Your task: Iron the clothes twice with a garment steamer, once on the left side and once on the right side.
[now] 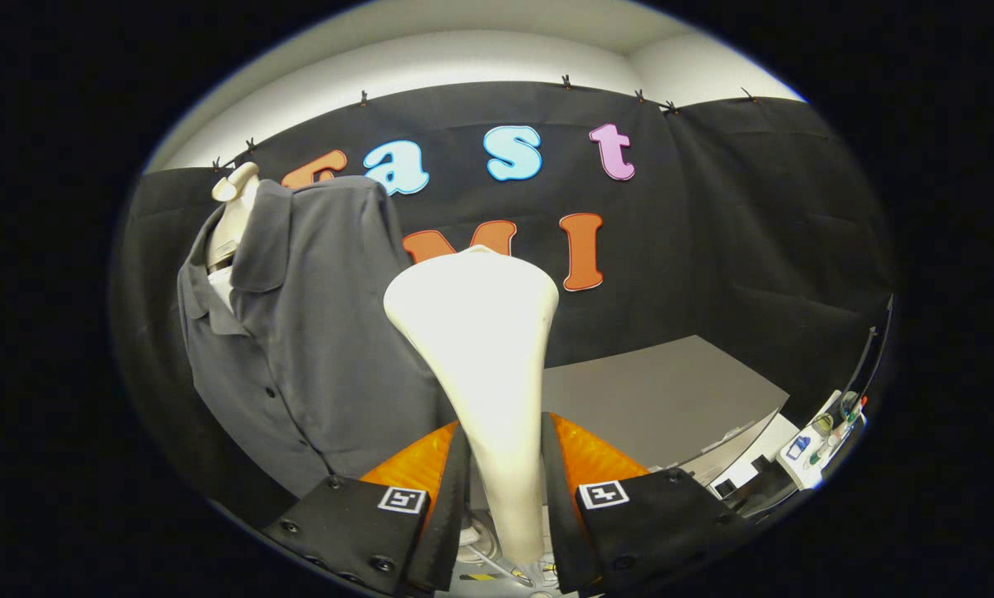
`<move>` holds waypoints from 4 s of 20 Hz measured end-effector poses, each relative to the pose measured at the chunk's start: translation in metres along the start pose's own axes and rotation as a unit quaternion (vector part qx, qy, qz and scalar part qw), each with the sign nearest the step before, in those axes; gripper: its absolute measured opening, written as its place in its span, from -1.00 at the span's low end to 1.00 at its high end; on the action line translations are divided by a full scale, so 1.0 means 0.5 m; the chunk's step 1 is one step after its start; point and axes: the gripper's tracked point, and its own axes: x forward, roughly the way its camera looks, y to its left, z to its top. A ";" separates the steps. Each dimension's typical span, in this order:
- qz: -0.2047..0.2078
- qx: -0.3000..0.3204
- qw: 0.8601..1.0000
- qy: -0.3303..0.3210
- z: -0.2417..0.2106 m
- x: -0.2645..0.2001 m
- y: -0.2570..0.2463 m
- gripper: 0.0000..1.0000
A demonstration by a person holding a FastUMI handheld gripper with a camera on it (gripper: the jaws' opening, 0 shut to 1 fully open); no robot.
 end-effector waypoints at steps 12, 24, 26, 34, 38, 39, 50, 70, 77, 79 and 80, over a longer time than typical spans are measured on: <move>-0.004 -0.003 1.000 0.007 -0.049 -0.036 0.216 0.06; -0.004 -0.025 0.999 0.039 -0.068 0.103 0.297 0.05; -0.009 -0.028 0.999 0.045 -0.088 0.116 0.294 0.05; -0.021 -0.036 0.995 0.089 -0.212 0.126 0.274 0.06; -0.034 -0.030 0.992 0.118 -0.289 0.134 0.255 0.06; -0.035 -0.030 0.991 0.125 -0.307 0.136 0.256 0.06; -0.035 -0.037 0.980 0.193 -0.476 0.129 0.270 0.06; -0.053 -0.039 0.955 0.288 -0.749 0.139 0.234 0.07; -0.061 -0.023 0.949 0.308 -0.796 0.128 0.235 0.07; -0.066 -0.013 0.950 0.305 -0.789 0.117 0.233 0.07; -0.067 -0.010 0.951 0.301 -0.780 0.108 0.226 0.06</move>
